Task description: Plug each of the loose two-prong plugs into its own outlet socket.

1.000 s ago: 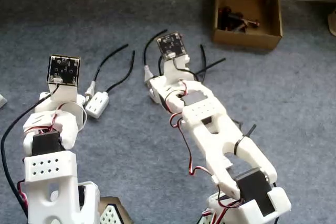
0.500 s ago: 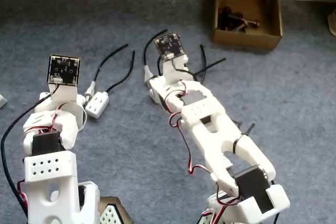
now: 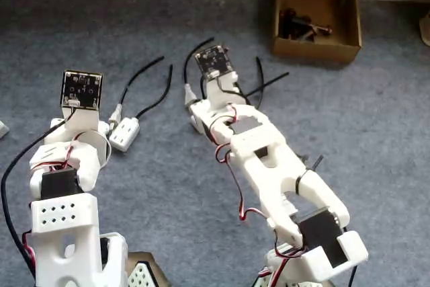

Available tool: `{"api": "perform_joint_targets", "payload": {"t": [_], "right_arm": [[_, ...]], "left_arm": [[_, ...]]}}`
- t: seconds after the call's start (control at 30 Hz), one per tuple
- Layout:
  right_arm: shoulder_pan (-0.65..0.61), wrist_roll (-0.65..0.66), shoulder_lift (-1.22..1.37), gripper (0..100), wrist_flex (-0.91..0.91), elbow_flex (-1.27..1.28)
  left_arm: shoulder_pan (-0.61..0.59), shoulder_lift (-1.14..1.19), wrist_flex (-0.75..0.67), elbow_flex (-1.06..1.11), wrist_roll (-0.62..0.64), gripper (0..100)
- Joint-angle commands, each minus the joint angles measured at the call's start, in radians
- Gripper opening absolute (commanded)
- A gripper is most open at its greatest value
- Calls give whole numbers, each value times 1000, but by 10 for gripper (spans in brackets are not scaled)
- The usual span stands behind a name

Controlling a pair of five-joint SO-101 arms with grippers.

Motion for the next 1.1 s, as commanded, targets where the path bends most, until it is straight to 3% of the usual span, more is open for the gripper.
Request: {"api": "perform_joint_targets", "payload": {"t": [0.0,0.43,1.07], "right_arm": [[-25,68,-12,6,-13,-12],[-51,183,-10,6,-12,-10],[12,181,-8,6,39,54]], "left_arm": [[-7,-13,-20,-13,12,5],[-7,-13,-20,-12,12,5],[5,-13,-20,-5,12,5]]}}
